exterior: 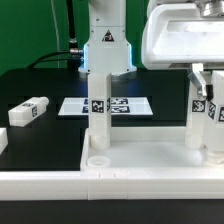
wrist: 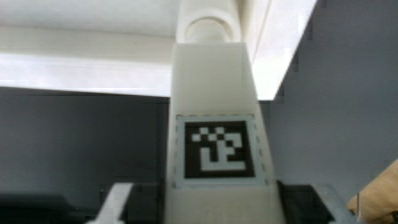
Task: Assemble desk
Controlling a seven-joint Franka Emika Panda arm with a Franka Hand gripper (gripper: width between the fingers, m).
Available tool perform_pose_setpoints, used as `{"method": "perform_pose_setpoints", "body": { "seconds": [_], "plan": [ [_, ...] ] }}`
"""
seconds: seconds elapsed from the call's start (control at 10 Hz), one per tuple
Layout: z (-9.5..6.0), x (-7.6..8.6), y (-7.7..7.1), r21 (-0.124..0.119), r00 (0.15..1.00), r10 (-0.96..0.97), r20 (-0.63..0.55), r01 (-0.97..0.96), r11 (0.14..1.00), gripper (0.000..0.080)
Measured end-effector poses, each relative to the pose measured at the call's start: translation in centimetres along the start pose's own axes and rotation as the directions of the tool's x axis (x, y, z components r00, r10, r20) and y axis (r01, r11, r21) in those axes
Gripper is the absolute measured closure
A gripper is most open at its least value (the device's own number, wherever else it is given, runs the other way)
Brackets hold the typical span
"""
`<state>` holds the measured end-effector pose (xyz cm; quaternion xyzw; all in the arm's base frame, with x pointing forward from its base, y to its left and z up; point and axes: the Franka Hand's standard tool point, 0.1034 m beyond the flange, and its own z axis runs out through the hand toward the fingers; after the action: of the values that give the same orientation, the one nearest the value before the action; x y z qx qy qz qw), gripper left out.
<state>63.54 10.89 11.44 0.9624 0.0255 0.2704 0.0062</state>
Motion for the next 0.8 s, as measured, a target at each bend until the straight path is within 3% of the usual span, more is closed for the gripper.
{"method": "perform_pose_setpoints", "body": {
  "seconds": [0.8],
  "plan": [
    [0.94,0.38,-0.37,-0.001,1.000,-0.029,-0.011,0.029,1.000,0.0505]
  ]
}}
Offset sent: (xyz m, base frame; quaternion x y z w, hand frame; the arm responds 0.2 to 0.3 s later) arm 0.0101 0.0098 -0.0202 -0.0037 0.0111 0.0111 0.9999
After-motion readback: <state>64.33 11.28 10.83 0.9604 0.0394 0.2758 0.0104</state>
